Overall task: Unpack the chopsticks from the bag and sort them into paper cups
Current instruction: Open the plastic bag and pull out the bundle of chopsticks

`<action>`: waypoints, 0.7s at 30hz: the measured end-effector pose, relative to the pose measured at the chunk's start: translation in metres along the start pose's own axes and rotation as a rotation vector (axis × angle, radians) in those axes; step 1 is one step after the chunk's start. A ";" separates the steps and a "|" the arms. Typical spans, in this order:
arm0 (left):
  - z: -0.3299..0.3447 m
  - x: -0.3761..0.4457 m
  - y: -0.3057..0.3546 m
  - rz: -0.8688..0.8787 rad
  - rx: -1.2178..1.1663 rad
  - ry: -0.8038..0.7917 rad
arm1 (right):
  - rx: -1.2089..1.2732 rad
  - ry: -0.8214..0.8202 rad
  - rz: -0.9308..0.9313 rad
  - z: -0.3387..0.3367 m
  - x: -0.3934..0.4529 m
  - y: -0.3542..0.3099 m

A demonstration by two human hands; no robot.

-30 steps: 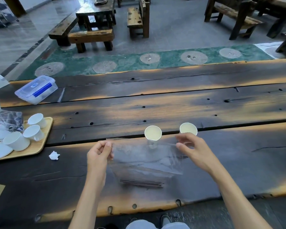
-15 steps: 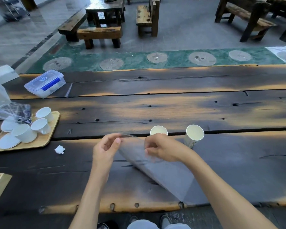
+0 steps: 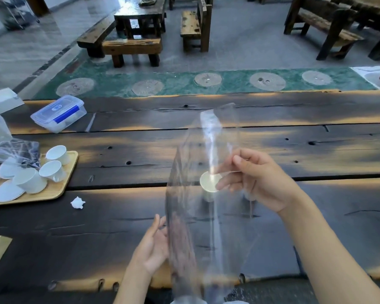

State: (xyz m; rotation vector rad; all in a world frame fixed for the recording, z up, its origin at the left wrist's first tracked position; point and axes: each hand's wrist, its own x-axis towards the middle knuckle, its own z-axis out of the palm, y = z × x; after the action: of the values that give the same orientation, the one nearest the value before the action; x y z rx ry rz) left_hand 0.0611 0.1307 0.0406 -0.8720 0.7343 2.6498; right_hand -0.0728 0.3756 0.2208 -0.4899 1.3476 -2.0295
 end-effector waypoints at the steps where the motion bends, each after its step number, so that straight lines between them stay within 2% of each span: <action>1: -0.002 -0.001 0.002 -0.010 0.004 -0.015 | -0.012 0.066 -0.006 -0.008 -0.004 -0.001; 10: -0.008 0.004 0.008 0.161 0.119 0.049 | -0.322 0.553 -0.114 -0.061 -0.035 0.007; 13: -0.012 0.010 0.015 0.268 0.266 0.158 | -0.484 0.586 -0.191 -0.065 -0.043 0.007; 15: -0.012 0.011 0.020 0.304 0.267 0.153 | -0.578 0.594 -0.191 -0.065 -0.047 0.008; 21: -0.008 0.006 0.029 0.399 0.336 0.120 | -0.701 0.664 -0.001 -0.075 -0.046 0.018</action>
State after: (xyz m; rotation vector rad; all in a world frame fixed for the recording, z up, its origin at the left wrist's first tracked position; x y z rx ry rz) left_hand 0.0491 0.1023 0.0428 -0.8672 1.4698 2.6887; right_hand -0.0802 0.4529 0.1760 -0.0829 2.4781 -1.7312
